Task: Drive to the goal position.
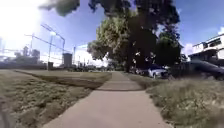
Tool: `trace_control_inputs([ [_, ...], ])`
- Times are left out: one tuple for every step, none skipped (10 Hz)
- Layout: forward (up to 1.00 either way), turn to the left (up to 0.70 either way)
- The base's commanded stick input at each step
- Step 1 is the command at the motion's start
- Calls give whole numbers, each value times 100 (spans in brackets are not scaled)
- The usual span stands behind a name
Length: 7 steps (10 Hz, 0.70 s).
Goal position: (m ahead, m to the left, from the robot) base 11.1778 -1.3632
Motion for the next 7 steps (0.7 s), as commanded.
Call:
trace_control_inputs([
  [100, 0],
  [100, 0],
  [100, 0],
  [100, 0],
  [100, 0],
  [100, 0],
  [100, 0],
])
